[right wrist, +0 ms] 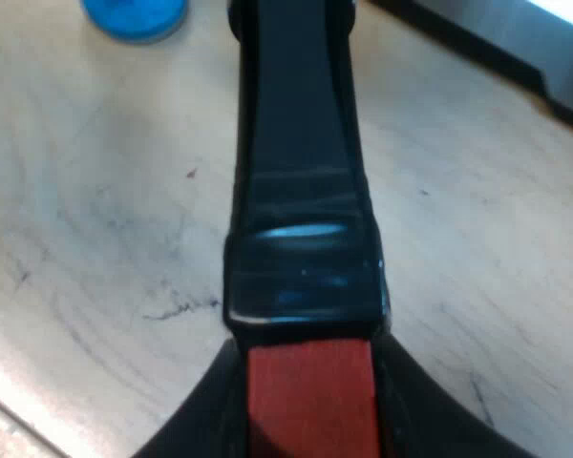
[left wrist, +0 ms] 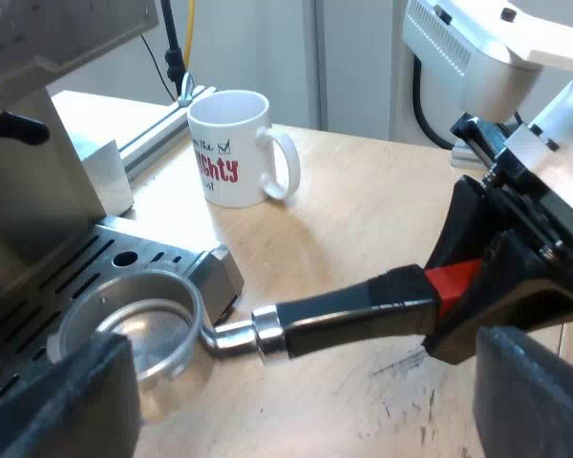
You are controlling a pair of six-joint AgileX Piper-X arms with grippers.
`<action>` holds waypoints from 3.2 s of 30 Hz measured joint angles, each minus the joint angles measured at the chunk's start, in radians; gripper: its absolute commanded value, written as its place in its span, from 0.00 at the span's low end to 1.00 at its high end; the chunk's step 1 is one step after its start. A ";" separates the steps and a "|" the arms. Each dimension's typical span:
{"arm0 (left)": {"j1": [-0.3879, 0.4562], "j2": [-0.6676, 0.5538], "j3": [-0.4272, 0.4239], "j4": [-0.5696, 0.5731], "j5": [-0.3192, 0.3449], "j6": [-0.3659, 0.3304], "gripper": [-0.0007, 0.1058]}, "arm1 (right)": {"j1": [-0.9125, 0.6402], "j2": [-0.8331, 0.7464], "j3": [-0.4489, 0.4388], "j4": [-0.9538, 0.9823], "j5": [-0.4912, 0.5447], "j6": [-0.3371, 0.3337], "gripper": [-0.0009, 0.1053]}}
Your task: Grind coffee beans and then tamp
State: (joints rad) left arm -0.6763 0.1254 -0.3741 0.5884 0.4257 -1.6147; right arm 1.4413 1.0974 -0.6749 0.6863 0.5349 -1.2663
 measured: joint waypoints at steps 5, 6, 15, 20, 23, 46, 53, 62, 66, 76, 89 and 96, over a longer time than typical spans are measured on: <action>0.000 0.000 0.000 0.046 0.000 0.000 0.69 | 0.000 0.000 0.007 -0.017 -0.006 -0.035 0.01; 0.000 0.000 0.000 0.046 0.000 0.000 0.69 | 0.000 0.000 0.007 -0.017 -0.006 -0.035 0.01; 0.000 0.000 0.000 0.115 0.000 0.000 0.69 | -0.085 -0.003 0.125 -0.178 -0.129 -0.172 0.01; 0.000 0.000 0.000 0.115 0.000 0.000 0.69 | -0.130 -0.003 0.170 -0.228 -0.164 -0.185 0.01; 0.000 0.000 0.000 0.118 0.000 0.000 0.69 | -0.154 -0.003 0.217 -0.265 -0.173 -0.190 0.01; 0.000 0.044 0.057 0.093 0.000 0.005 0.69 | -0.157 0.096 0.295 -0.443 -0.214 -0.211 0.01; 0.000 0.172 0.057 0.097 0.000 0.005 0.69 | -0.157 0.175 0.295 -0.511 -0.214 -0.206 0.01; 0.000 0.221 0.057 0.090 0.000 0.005 0.69 | -0.157 0.187 0.295 -0.513 -0.214 -0.206 0.01; 0.000 0.221 0.057 0.090 0.000 0.005 0.69 | -0.157 0.187 0.295 -0.513 -0.214 -0.206 0.01; 0.000 0.221 0.057 0.090 0.000 0.005 0.69 | -0.157 0.187 0.295 -0.491 -0.214 -0.206 0.01; 0.000 0.221 0.057 0.090 0.000 0.005 0.69 | -0.157 0.185 0.293 -0.468 -0.248 -0.206 0.35; 0.000 0.221 0.057 0.090 0.000 0.005 0.69 | -0.157 0.185 0.290 -0.469 -0.278 -0.163 0.52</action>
State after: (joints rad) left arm -0.6763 0.3463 -0.3168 0.6788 0.4257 -1.6098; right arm 1.2839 1.2828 -0.3845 0.2169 0.2569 -1.4291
